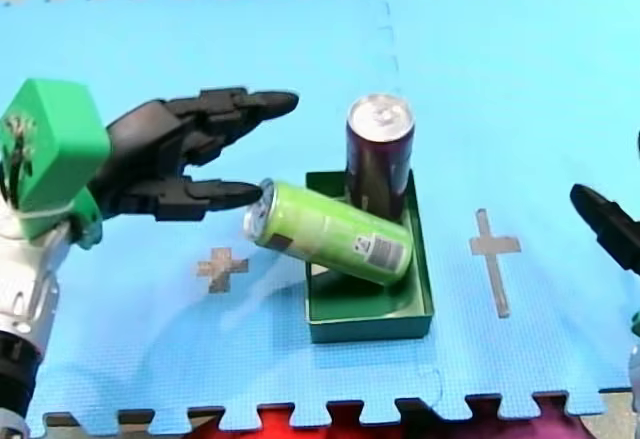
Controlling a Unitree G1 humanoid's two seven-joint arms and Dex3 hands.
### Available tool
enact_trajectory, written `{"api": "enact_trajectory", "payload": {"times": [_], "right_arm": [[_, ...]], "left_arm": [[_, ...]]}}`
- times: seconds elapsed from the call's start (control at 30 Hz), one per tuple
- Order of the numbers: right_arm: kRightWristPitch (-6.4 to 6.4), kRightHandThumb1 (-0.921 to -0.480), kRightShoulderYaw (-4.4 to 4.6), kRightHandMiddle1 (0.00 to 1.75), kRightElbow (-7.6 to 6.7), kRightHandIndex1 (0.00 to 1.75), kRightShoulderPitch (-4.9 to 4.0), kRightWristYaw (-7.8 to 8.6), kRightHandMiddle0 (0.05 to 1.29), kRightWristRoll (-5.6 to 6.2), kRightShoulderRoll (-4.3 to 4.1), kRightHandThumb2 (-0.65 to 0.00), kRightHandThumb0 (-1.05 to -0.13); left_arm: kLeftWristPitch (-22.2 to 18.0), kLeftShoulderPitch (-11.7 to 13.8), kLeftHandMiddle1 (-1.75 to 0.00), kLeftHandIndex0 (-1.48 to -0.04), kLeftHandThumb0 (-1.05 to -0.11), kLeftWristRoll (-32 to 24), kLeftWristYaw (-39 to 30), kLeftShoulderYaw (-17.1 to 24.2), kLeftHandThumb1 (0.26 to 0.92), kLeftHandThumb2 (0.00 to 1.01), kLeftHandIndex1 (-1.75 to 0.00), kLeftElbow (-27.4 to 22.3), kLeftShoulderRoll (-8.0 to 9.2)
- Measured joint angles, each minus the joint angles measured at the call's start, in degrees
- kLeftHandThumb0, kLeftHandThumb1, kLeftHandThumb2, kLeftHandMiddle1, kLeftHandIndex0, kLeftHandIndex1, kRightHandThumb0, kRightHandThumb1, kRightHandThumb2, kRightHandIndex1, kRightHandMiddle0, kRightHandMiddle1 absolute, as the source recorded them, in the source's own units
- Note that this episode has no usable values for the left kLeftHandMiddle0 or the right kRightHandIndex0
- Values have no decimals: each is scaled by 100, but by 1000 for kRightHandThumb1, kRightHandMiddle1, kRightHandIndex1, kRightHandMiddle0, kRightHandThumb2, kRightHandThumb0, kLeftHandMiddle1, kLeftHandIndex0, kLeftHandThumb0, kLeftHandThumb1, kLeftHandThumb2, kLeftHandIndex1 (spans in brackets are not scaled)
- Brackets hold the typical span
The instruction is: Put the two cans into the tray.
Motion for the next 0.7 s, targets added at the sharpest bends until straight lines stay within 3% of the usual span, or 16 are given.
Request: {"api": "enact_trajectory", "payload": {"times": [0.33, 0.5, 0.7], "right_arm": [[1, -739, -9, 3, 39, 0, -12, 35, 667, 0, -50, -2, -258], [1, -741, -15, 2, 86, 0, -16, 90, 669, 12, -69, -2, -254], [2, -744, -34, 1, 109, 0, -29, 118, 671, 33, -122, -2, -259]], "left_arm": [[-455, -321, -1, -201, -1048, -170, -1170, 44, 921, 343, 0, 758, 215], [-639, -567, 0, -199, -1048, -378, -2058, 165, 921, 367, 0, 1382, 305], [-898, -733, 1, -194, -1048, -500, -2547, 382, 921, 385, 0, 2022, 345]]}}
